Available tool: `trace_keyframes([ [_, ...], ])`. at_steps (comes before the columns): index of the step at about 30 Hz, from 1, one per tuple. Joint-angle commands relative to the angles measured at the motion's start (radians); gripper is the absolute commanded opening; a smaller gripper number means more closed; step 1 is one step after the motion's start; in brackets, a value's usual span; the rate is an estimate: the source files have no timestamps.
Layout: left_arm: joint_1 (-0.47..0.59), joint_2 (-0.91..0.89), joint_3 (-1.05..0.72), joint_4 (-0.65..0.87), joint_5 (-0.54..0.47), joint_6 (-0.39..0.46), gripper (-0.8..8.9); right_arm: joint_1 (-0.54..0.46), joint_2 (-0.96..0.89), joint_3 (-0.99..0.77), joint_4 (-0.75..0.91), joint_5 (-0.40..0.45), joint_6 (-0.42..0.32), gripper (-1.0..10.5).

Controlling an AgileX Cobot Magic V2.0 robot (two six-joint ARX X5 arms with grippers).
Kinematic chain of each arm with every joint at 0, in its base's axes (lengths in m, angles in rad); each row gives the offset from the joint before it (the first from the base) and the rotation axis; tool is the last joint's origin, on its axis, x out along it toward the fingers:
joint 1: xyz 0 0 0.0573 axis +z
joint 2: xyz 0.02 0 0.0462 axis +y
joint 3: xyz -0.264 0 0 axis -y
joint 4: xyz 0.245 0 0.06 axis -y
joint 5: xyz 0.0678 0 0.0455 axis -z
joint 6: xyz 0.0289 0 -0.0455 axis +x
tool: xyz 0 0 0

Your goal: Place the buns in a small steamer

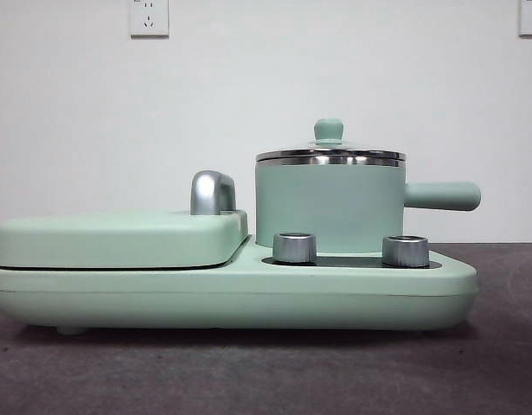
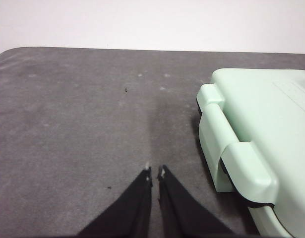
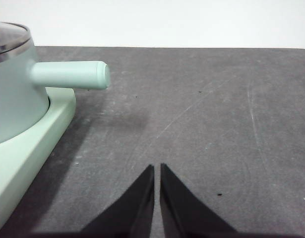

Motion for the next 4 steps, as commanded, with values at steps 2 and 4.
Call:
trace_keyframes([
  [2, 0.000, -0.001, -0.019, -0.005, 0.001, 0.010, 0.28, 0.000, -0.003, -0.005, 0.010, 0.003, -0.005, 0.2],
  [4, 0.000, -0.001, -0.020, -0.005, 0.001, 0.010, 0.28, 0.000, -0.003, -0.005, 0.010, 0.004, -0.005, 0.2],
])
